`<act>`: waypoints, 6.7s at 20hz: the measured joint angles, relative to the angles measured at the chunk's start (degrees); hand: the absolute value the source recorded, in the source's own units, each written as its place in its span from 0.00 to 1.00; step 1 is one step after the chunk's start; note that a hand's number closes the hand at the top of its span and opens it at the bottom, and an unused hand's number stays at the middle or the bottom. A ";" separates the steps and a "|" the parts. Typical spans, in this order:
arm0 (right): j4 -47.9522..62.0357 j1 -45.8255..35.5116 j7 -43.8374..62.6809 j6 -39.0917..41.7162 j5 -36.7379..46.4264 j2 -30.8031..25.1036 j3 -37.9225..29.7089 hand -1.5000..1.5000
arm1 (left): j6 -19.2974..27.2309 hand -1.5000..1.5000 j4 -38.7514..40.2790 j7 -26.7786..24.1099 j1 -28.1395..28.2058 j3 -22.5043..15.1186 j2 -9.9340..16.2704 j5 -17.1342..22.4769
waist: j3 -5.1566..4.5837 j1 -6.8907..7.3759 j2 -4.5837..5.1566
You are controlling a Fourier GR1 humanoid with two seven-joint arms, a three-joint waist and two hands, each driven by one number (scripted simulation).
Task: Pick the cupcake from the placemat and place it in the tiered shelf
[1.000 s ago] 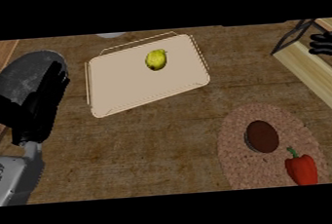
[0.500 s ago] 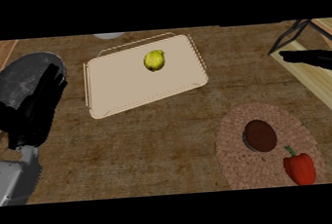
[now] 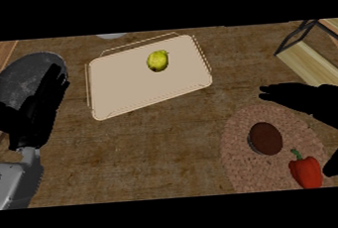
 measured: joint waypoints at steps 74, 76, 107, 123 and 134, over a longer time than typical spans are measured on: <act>-20.06 27.62 11.00 -17.85 35.61 45.79 5.91 1.00 | -9.06 0.50 -4.60 4.66 2.46 11.79 -9.64 -11.72 | -0.06 -1.05 -0.33; -25.79 27.41 14.33 -17.49 33.41 46.20 5.02 1.00 | -8.85 0.50 -4.33 4.74 1.92 11.60 -10.05 -11.83 | -0.06 -0.96 -0.24; -0.44 -13.91 25.92 -1.35 5.34 19.58 -56.61 1.00 | -9.23 0.50 -4.10 5.01 1.04 11.28 -11.58 -13.34 | 0.01 0.16 0.12; 33.88 -11.62 0.54 -12.73 4.73 4.92 -57.83 1.00 | -10.78 0.50 -3.52 4.72 0.73 12.32 -11.75 -13.40 | 0.02 0.44 0.17; 56.03 -16.83 -7.70 -25.22 7.13 -1.56 -57.65 0.00 | -11.67 0.50 -2.65 4.62 -0.27 12.72 -11.84 -13.22 | 0.09 1.17 0.43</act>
